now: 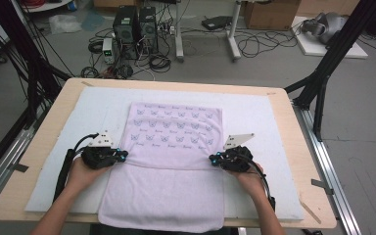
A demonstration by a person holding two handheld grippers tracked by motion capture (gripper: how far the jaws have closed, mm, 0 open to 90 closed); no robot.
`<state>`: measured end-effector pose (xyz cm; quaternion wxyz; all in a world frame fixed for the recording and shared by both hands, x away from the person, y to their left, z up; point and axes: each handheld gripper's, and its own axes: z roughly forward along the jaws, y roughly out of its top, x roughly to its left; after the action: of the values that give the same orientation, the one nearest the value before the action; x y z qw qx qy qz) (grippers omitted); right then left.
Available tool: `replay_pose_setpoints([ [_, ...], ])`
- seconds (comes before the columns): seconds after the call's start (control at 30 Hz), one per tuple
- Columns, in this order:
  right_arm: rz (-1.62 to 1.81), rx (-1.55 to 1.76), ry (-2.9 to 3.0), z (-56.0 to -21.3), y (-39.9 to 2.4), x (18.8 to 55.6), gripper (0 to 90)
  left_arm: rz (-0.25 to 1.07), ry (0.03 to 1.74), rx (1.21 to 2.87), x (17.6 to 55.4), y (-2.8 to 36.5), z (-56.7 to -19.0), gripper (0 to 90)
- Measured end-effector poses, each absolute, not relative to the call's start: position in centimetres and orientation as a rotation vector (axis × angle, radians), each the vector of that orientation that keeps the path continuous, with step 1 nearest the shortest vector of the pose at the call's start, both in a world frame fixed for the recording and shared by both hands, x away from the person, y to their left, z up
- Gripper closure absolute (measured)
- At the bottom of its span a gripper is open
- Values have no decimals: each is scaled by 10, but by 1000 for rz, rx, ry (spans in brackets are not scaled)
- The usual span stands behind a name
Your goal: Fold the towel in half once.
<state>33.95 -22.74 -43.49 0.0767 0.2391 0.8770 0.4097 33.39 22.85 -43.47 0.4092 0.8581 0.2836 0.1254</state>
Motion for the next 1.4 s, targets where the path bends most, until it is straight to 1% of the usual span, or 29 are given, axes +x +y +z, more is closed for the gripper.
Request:
replay_pose_setpoints([
  [0.2, 1284, 694, 2611, -423, -229, 340, 870, 259, 722, 2118, 336, 234, -424, 863],
  [0.4, 1318, 689, 2593, -406, -234, 347, 870, 240, 747, 2075, 343, 239, -409, 868],
  [0.57, 1333, 678, 2571, -393, -235, 349, 870, 249, 742, 2079, 344, 239, -405, 873],
  [0.8, 1327, 661, 2574, -382, -235, 344, 870, 276, 724, 2057, 334, 244, -392, 875],
  [0.9, 1344, 623, 2560, -372, -236, 334, 870, 298, 691, 2060, 321, 245, -382, 876],
  [1.0, 1347, 579, 2563, -363, -237, 318, 870, 309, 649, 2076, 299, 247, -375, 877],
  [1.1, 1385, 548, 2573, -359, -238, 293, 871, 303, 607, 2082, 267, 251, -374, 877],
  [1.2, 1446, 475, 2589, -359, -239, 263, 871, 328, 520, 2110, 233, 255, -377, 872],
  [1.23, 1466, 455, 2609, -362, -238, 255, 868, 324, 509, 2118, 227, 256, -381, 855],
  [1.27, 1466, 441, 2637, -367, -237, 250, 845, 315, 510, 2128, 223, 257, -385, 801],
  [1.3, 1441, 430, 2662, -373, -236, 247, 801, 307, 515, 2143, 223, 259, -391, 757],
  [1.33, 1419, 445, 2683, -379, -235, 247, 758, 295, 536, 2145, 223, 260, -396, 731],
  [1.4, 1402, 484, 2698, -391, -234, 249, 717, 273, 555, 2159, 227, 262, -406, 708],
])
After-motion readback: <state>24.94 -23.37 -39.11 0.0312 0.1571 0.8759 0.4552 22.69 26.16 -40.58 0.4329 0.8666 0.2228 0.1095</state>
